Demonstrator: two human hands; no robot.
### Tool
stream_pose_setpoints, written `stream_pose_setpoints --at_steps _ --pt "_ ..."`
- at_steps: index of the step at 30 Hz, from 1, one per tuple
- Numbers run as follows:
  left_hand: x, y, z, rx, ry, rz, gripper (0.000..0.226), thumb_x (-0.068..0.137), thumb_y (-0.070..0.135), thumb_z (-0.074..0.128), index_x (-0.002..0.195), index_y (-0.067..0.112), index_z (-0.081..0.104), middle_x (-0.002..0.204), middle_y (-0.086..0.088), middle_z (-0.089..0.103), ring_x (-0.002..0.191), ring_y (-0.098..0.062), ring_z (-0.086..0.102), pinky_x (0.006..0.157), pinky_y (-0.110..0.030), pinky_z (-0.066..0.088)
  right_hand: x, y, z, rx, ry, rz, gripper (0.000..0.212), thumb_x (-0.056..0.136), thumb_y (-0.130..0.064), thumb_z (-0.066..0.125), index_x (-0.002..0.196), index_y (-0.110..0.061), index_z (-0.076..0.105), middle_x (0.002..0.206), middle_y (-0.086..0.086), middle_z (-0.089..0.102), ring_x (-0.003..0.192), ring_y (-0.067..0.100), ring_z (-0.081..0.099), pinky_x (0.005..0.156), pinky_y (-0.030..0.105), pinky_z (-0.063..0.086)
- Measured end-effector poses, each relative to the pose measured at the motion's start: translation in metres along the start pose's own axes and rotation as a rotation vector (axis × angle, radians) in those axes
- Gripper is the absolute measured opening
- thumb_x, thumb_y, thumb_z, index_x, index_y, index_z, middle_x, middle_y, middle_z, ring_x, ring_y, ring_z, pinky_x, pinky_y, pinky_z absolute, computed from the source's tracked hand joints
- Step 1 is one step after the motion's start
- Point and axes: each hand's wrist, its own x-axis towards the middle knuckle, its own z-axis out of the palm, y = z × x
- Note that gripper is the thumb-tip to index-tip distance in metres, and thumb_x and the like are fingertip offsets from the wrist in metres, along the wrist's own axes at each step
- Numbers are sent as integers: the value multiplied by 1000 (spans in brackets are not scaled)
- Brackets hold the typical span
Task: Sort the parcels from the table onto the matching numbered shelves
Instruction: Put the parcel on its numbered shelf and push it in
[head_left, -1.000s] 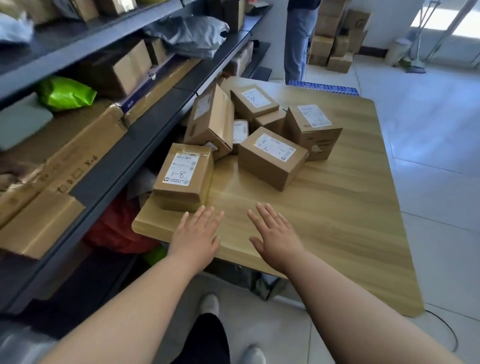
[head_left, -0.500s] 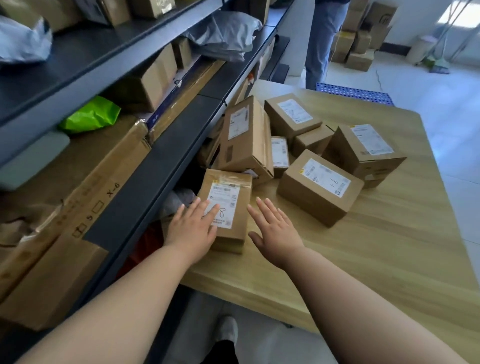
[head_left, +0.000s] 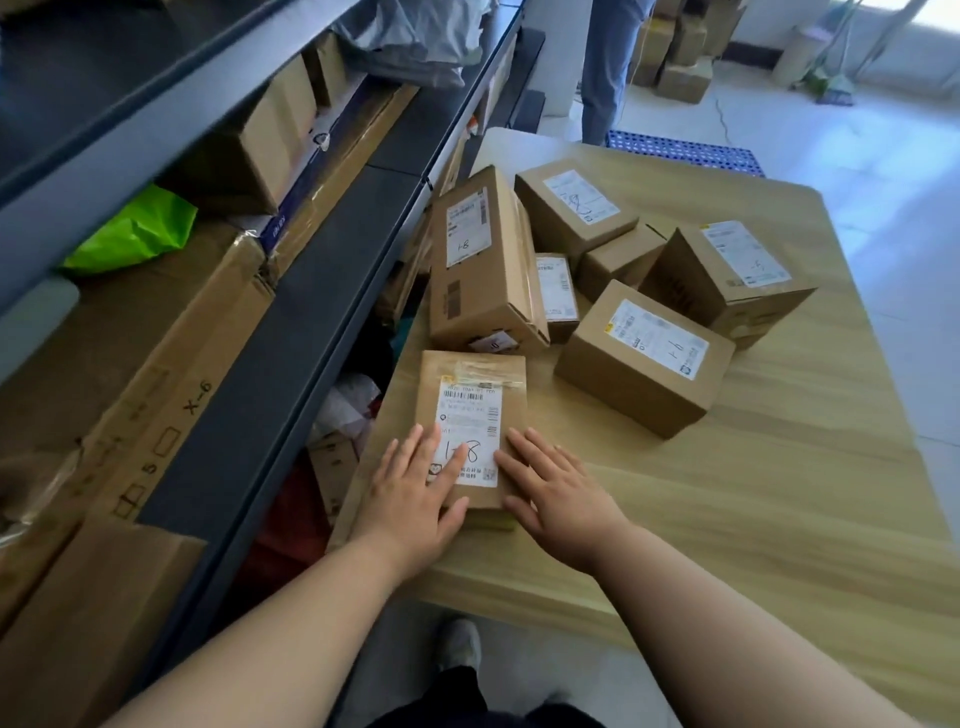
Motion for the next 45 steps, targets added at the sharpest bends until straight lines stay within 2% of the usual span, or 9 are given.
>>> stream_pose_setpoints --at_steps 3,6,10,12,18,22,30,36,45 --pt "-1 14 6 7 12 84 59 85 49 38 132 19 58 136 -20 54 130 -33 34 106 -47 22 -23 8 5 -12 40 22 74 87 -59 10 151 -24 28 160 -1 11 143 13 -5 118 37 6" --pt "3 31 7 30 -31 126 60 86 51 35 134 21 56 138 -18 52 132 -32 30 108 -45 20 -46 16 8 3 19 91 76 85 -60 6 152 -28 20 159 -7 2 148 14 -1 115 30 2" --pt "15 62 2 71 -101 149 62 98 51 17 154 28 2 161 -12 -6 148 -28 -11 118 -43 -6 -68 27 9 5 72 217 77 82 -59 5 152 -29 21 160 -6 10 149 17 7 117 35 12" --pt "21 76 -6 59 -161 151 62 100 52 17 153 30 -6 161 -7 -15 147 -25 -18 118 -43 -11 -75 32 6 12 77 269 80 80 -60 3 152 -30 21 161 -6 9 149 16 5 118 37 14" --pt "41 77 -25 -417 -95 -71 61 100 44 35 154 29 9 162 2 2 148 -22 3 119 -41 9 -85 51 -6 240 169 530 60 100 -44 37 153 -29 14 162 -9 -3 148 10 -6 118 31 7" --pt "51 63 -21 -701 -125 -294 68 98 42 43 154 27 7 161 -1 11 146 -26 13 116 -44 17 -75 56 -5 513 312 680 61 100 -39 43 153 -25 17 162 -5 5 148 12 2 118 31 7" --pt "60 54 -2 -980 -279 -339 63 99 44 42 153 29 14 156 -1 30 141 -24 30 115 -42 26 -44 47 -1 1047 321 846 65 100 -40 43 154 -22 12 160 1 17 147 21 16 119 39 16" --pt "60 65 -1 -1221 -292 -370 52 103 34 38 152 27 23 144 4 46 131 -18 44 109 -31 32 -27 34 9 1174 207 782 63 97 -43 47 152 -25 22 145 -5 46 131 20 44 112 40 34" --pt "42 83 -2 -1343 -164 -468 49 101 27 44 149 28 32 136 3 54 123 -17 51 108 -33 37 -40 41 -6 1165 229 681 45 96 -32 52 140 -25 44 125 -7 59 109 13 55 92 26 41"
